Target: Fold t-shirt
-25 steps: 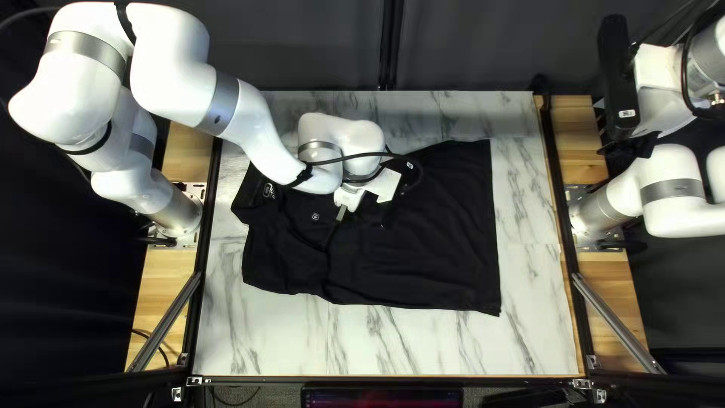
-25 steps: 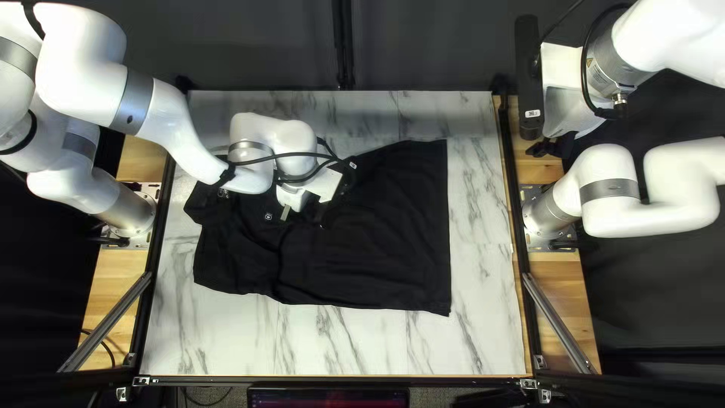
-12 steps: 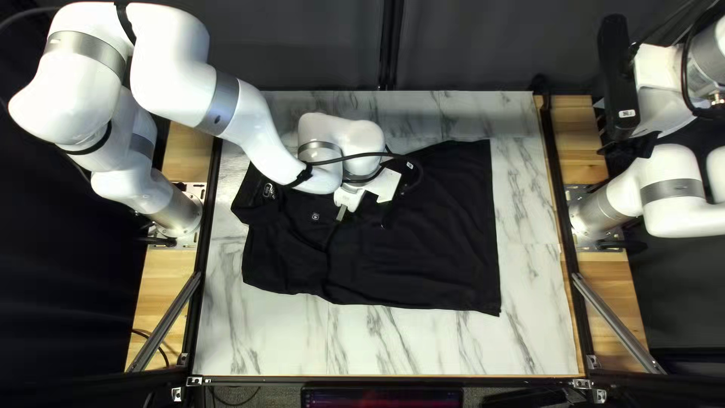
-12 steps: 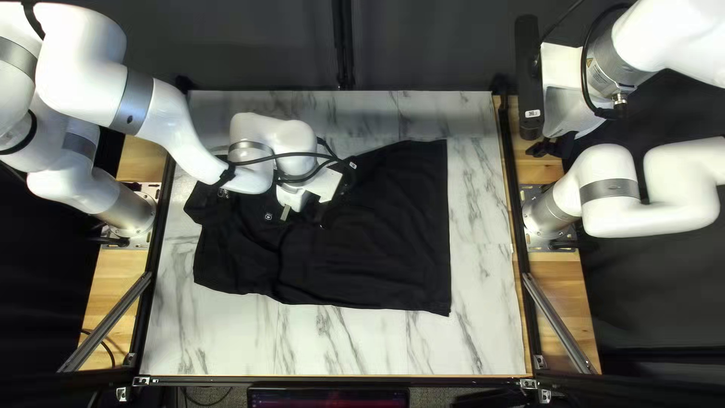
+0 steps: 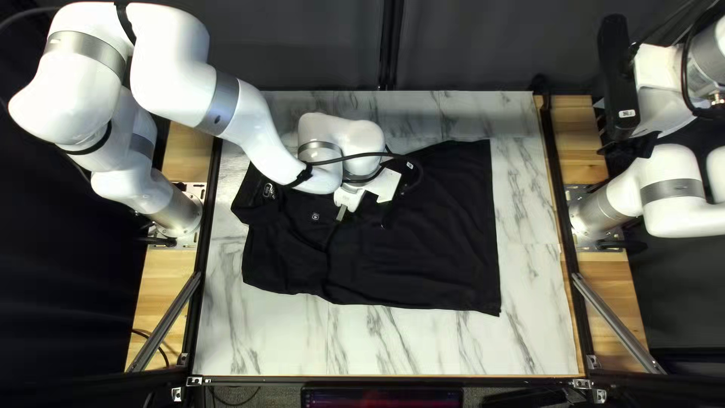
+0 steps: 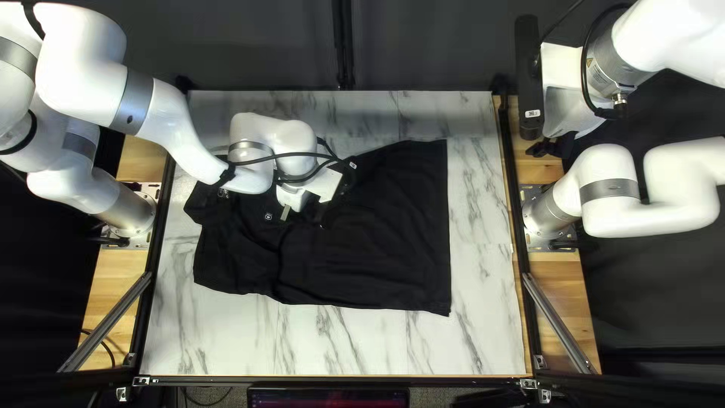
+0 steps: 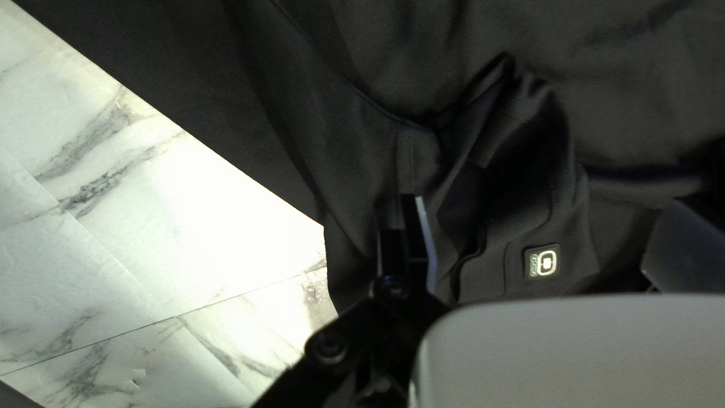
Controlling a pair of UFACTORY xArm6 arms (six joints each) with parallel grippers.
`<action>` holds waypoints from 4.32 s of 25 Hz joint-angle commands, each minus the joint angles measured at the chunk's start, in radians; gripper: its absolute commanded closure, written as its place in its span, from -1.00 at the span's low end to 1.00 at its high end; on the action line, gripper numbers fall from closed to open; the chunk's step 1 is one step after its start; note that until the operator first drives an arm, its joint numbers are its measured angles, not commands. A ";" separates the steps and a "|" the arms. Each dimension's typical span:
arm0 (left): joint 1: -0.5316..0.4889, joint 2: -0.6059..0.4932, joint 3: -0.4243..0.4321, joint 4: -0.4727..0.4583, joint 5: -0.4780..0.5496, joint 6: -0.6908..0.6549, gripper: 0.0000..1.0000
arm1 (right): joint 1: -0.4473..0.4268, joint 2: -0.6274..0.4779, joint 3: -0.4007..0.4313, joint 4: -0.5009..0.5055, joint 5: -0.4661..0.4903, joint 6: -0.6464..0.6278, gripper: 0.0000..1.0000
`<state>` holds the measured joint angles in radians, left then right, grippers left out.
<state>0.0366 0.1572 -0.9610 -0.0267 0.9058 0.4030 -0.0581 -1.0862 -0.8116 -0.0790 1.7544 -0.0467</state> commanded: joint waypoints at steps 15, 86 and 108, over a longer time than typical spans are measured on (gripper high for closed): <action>0.000 0.000 0.000 0.000 0.000 0.000 -1.00 | 0.000 0.000 0.000 0.000 0.000 0.000 -1.00; 0.000 0.000 0.000 0.000 0.000 0.000 -1.00 | 0.000 0.000 0.000 0.000 0.000 0.000 -1.00; -0.011 -0.070 -0.051 0.075 0.159 -0.111 -1.00 | 0.000 0.000 0.000 0.000 0.000 0.000 -1.00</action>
<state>0.0342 0.1268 -1.0044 0.0153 1.0093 0.3382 -0.0581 -1.0862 -0.8116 -0.0790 1.7544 -0.0467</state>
